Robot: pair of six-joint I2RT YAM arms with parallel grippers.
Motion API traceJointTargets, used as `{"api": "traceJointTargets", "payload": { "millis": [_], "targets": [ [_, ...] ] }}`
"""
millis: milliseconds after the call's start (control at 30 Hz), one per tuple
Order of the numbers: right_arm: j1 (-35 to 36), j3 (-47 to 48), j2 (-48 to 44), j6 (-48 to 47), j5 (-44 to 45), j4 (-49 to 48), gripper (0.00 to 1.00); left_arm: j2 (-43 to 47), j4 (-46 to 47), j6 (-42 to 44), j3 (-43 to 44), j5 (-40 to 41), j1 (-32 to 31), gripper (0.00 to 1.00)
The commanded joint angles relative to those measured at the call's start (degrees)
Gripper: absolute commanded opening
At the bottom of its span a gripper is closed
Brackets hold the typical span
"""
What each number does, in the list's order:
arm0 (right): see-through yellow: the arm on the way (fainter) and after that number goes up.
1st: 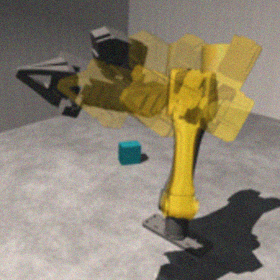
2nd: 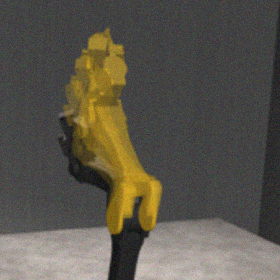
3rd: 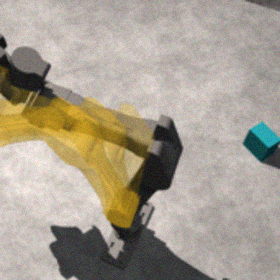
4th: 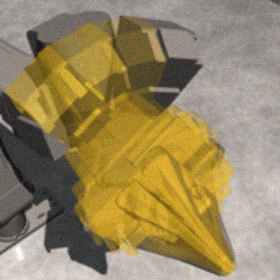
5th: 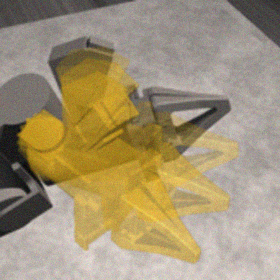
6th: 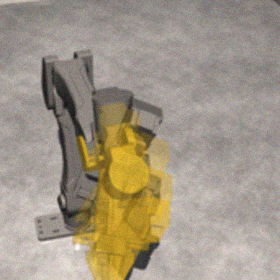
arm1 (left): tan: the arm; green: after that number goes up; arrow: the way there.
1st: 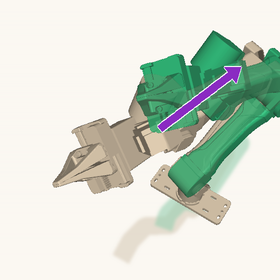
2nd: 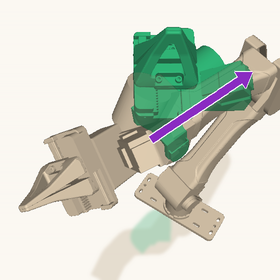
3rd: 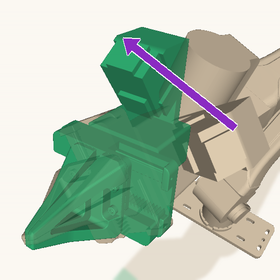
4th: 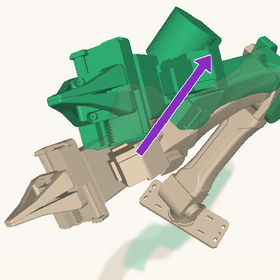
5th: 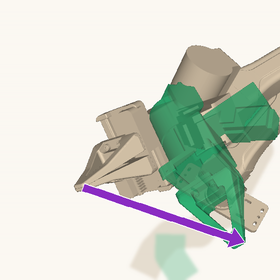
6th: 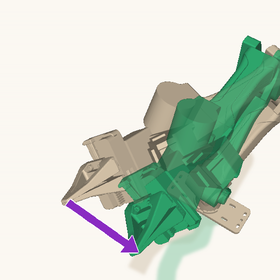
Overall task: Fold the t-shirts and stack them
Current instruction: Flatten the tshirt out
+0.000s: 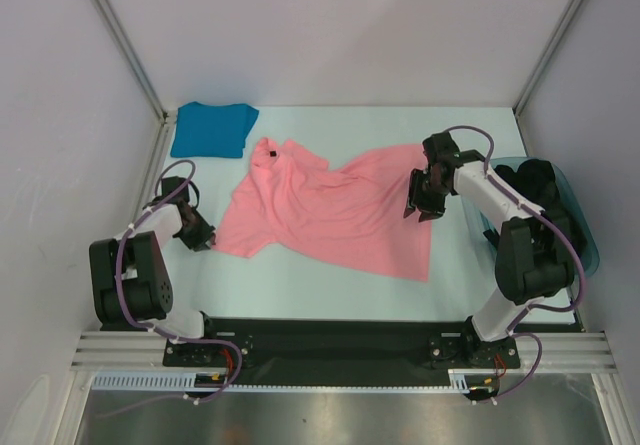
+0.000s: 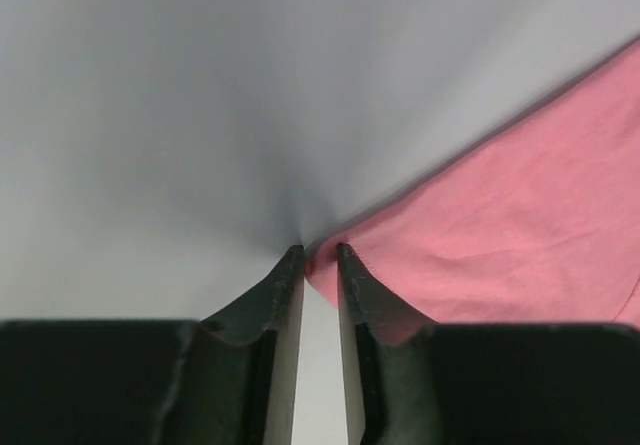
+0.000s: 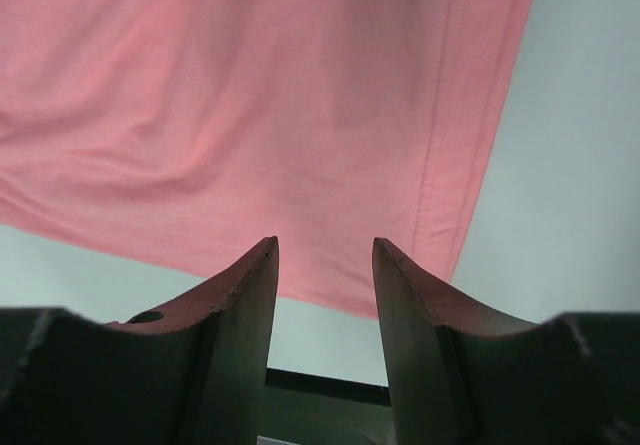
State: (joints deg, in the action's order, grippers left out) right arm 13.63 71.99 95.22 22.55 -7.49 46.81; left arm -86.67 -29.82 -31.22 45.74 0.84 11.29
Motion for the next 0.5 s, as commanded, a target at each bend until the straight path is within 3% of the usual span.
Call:
{"api": "traceJointTargets", "payload": {
  "millis": [0,167,467],
  "targets": [
    [-0.2,-0.8,-2.8,1.0,0.1,-0.6,0.48,-1.1,3.2,0.3,-1.3,-3.2,0.7,0.23],
    [0.0,-2.5,-2.6,1.7,1.5,1.0,0.49,0.4,3.1,0.5,-1.7,-2.5,0.6,0.00],
    [-0.8,-12.7,-3.0,8.6,3.2,1.1,0.50,1.8,1.2,2.8,-0.7,-2.1,0.7,0.00]
  ]
}}
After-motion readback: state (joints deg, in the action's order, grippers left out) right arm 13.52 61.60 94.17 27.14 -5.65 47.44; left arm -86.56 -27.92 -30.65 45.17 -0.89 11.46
